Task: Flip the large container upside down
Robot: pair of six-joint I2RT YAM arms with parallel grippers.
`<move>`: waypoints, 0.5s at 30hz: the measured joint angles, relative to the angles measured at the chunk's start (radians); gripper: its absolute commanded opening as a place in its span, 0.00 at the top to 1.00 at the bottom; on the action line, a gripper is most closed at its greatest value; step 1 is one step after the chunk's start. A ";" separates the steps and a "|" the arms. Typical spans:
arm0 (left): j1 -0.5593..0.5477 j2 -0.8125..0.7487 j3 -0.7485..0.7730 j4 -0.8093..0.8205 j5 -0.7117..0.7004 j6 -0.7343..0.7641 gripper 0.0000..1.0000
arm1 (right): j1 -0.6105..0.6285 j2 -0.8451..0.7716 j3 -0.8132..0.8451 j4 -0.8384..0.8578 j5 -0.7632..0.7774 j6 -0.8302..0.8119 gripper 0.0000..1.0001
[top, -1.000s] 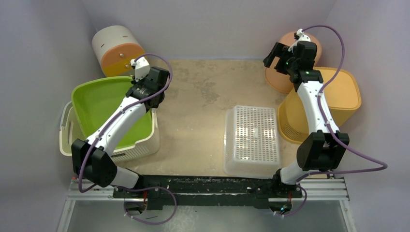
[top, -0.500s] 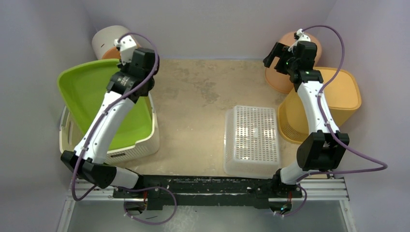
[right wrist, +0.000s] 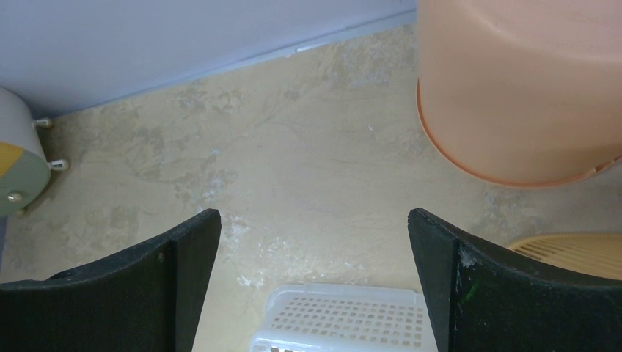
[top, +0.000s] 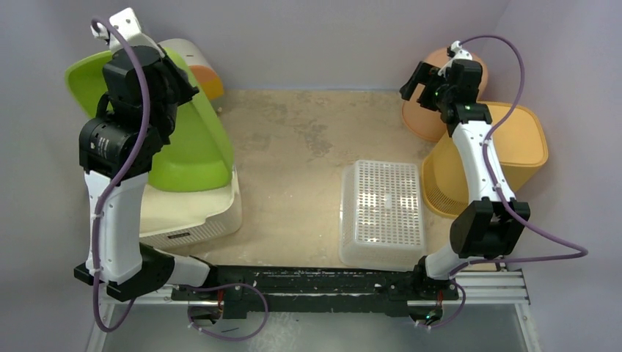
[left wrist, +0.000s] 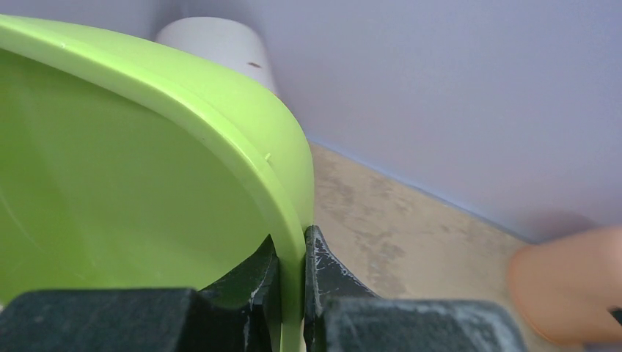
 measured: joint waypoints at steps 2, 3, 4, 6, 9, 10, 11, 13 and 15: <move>0.000 -0.009 -0.003 0.043 0.084 0.009 1.00 | -0.001 0.009 0.037 -0.010 0.001 0.000 0.00; 0.001 -0.011 -0.011 0.076 0.137 0.010 1.00 | -0.002 0.013 0.058 -0.013 0.002 0.000 0.00; 0.001 -0.014 -0.026 0.120 0.196 0.010 1.00 | -0.003 0.018 0.083 -0.018 0.003 0.001 0.00; 0.001 -0.016 -0.075 0.213 0.306 0.004 1.00 | -0.008 0.025 0.135 -0.023 0.004 0.005 0.00; 0.001 -0.030 -0.207 0.386 0.451 -0.027 1.00 | -0.018 0.037 0.215 -0.022 0.005 0.016 0.00; 0.001 -0.032 -0.266 0.470 0.506 -0.042 1.00 | -0.022 0.039 0.240 -0.021 0.006 0.020 0.00; 0.000 -0.031 -0.306 0.533 0.545 -0.050 1.00 | -0.024 0.042 0.259 -0.020 0.007 0.026 0.00; -0.001 -0.024 -0.389 0.672 0.618 -0.071 1.00 | -0.031 0.054 0.312 -0.018 0.007 0.037 0.00; 0.001 -0.014 -0.445 0.777 0.656 -0.096 1.00 | -0.035 0.070 0.361 -0.017 0.006 0.049 0.00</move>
